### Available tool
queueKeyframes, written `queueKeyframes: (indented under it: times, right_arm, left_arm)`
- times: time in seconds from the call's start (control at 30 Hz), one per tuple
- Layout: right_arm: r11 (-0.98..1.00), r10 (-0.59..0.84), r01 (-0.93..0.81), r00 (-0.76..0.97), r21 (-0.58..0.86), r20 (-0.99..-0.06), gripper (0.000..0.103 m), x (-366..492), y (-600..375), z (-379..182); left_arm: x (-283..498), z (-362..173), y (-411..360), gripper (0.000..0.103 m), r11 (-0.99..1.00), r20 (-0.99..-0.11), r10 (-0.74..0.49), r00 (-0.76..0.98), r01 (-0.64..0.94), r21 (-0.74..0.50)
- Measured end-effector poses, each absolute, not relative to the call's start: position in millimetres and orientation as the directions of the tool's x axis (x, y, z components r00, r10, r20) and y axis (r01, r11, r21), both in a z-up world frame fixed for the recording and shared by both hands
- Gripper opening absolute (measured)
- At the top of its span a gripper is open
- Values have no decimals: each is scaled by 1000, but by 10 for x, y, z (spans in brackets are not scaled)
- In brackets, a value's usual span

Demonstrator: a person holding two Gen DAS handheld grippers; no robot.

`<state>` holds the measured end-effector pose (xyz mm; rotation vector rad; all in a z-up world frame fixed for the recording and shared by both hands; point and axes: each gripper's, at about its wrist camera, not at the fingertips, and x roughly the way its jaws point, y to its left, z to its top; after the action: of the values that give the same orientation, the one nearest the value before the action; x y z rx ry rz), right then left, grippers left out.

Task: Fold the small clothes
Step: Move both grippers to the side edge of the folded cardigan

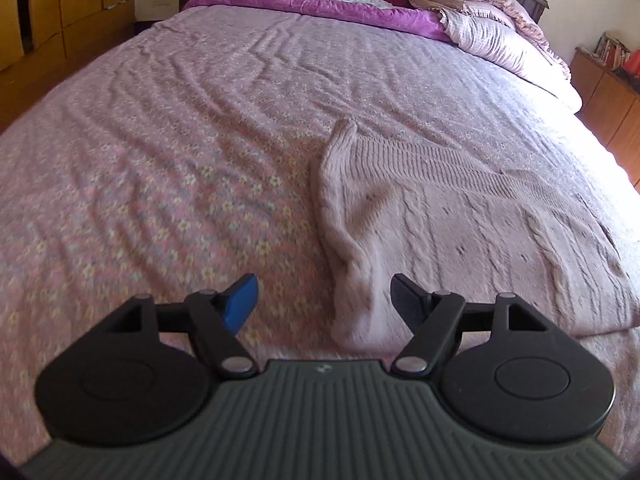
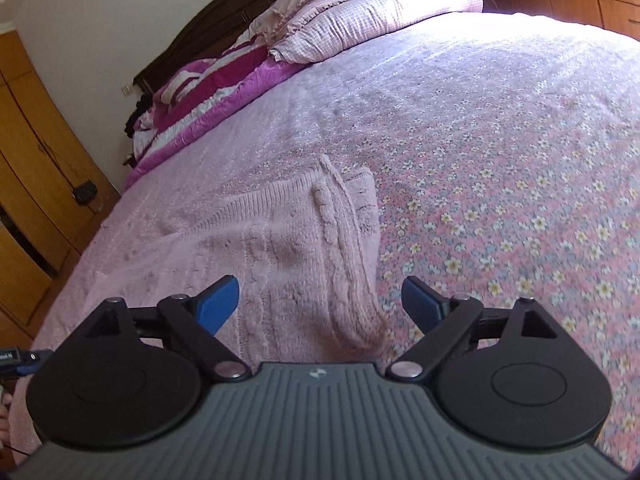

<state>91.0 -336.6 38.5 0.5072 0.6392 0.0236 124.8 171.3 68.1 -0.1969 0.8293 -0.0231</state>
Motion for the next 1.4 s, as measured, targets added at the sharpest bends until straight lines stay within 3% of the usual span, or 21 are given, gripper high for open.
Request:
queueKeyframes:
  times: [0.4,0.57,0.8,1.3,1.4]
  right_arm:
    - [845,206,156,788,511,-580,98,718,-3518,51]
    - [880,224,127,738,457,-637,103,851,-3447,82]
    - [847,247,162,724,507,-645,103,1002,-3576,154]
    - [776,311,115,787,620,-534,103,1087,-3795,11]
    - [713,417,65,762,699,-496,103,1191,-3744,-11]
  left_arm:
    - [778,612,1336,74,992,-733,-48,679,-52,-113]
    - [727,499,1183,74,992,-764,-73,641,-31,-121]
    - [717,463,961,74,995,-774,-74,629,-11,-103]
    - [732,398,692,74,995,-796,-59,602,-33,-98]
    - [716,408,691,74,994,-795,-63,604,-31,-103]
